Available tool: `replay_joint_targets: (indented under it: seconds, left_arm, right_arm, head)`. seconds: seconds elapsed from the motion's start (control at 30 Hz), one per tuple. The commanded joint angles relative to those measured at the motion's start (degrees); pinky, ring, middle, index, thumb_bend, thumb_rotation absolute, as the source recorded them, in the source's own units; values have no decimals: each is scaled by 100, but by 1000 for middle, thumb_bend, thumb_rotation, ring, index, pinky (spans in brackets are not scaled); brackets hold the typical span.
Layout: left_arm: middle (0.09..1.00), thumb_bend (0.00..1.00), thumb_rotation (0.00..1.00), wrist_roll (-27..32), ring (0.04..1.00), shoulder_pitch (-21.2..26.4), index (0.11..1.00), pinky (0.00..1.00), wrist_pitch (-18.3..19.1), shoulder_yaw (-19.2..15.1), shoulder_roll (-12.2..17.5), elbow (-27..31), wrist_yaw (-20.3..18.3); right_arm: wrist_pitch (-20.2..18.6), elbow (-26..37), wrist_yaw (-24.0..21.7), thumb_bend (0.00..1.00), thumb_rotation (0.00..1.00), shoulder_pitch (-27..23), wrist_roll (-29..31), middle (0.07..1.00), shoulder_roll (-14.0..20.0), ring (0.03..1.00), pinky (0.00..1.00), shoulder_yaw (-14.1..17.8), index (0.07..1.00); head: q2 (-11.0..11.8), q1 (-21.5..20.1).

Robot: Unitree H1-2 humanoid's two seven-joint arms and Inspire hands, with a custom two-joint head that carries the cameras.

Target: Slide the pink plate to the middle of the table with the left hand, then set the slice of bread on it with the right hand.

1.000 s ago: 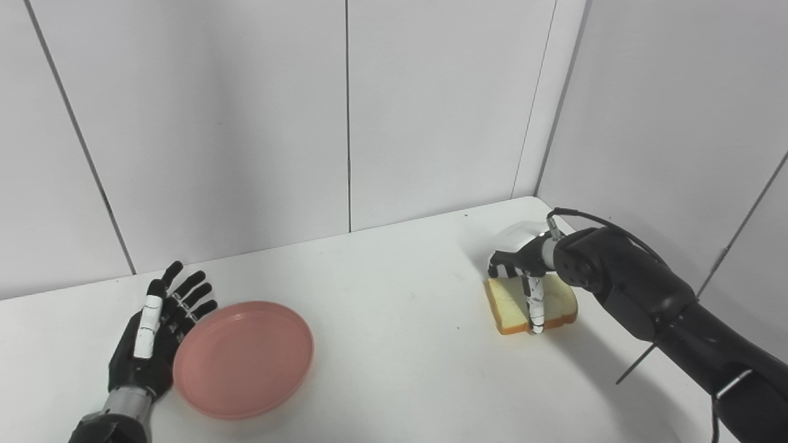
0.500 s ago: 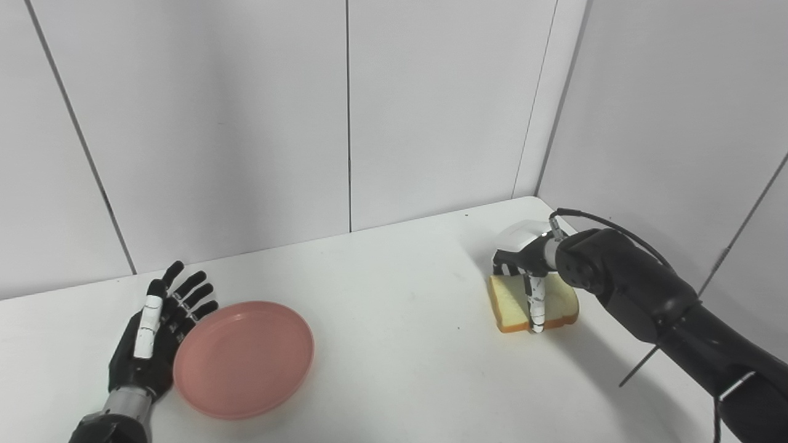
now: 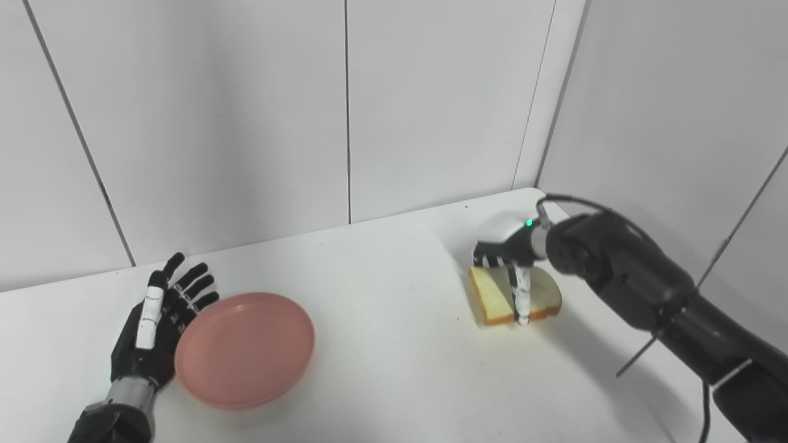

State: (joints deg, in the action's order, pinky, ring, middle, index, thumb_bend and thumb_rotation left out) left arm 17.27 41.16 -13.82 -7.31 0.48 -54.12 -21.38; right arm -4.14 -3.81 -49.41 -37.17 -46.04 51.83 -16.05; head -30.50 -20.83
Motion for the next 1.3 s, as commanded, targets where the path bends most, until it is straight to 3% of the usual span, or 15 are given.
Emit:
replay_joint_targets:
  seconds: [0.0,0.2,0.27,0.4,0.53,0.73,0.83,0.93,0.97,1.03,1.27]
  left_arm:
    - [824,886,731,-53,829,-73,911,749,49,31,-71,-61,33]
    - [811,904,724,-114,818,-72,910,752,-4,63,-133,-64,144]
    - [811,911,729,-154,816,-70,907,751,-25,83,-157,-65,178]
    - [815,940,723,-179,816,-77,899,743,-37,88,-236,-57,240]
    - [810,941,717,-179,819,-78,903,749,-54,105,-319,-59,249]
    - [817,948,721,-233,814,-21,895,729,-106,138,-414,-161,313]
    - [810,957,722,-261,801,24,894,704,-107,121,-478,-228,392]
    - [807,954,731,-318,798,65,891,704,-148,137,-542,-297,474]
    - [809,949,733,-328,800,84,892,715,-170,140,-568,-344,493]
    - [805,952,719,-328,797,105,888,727,-196,131,-616,-401,527]
    - [796,960,707,-384,789,144,878,698,-316,134,-741,-566,716]
  right_arm:
    - [-143,245,-32,811,150,-431,17,540,141,448,397,155,666]
    - [31,385,-113,802,152,-846,95,530,56,442,384,94,644]
    - [108,405,-133,797,188,-970,171,571,-3,481,419,64,659]
    - [143,468,-205,812,193,-1194,178,557,-219,462,399,-88,646]
    - [153,468,-319,801,193,-1438,157,591,-490,509,446,-286,624]
    - [173,432,-223,806,203,-1690,-53,534,-933,440,375,-531,694]
    - [199,354,-102,841,182,-1812,-35,479,-1218,376,311,-586,669]
    - [219,241,-7,860,151,-1880,135,474,-1420,372,300,-535,644]
    - [251,195,31,690,62,-1910,201,478,-1480,385,310,-526,634]
    - [313,117,129,587,8,-1973,250,477,-1596,351,281,-550,629]
    - [449,-206,220,569,0,-2200,311,481,-1929,378,302,-680,639]
  head:
    - [-6,46]
    - [4,284]
    - [4,370]
    - [8,559]
    - [-2,912]
    - [8,1276]
    - [24,1435]
    - [34,1602]
    - [42,1723]
    - [45,1836]
    - [43,2174]
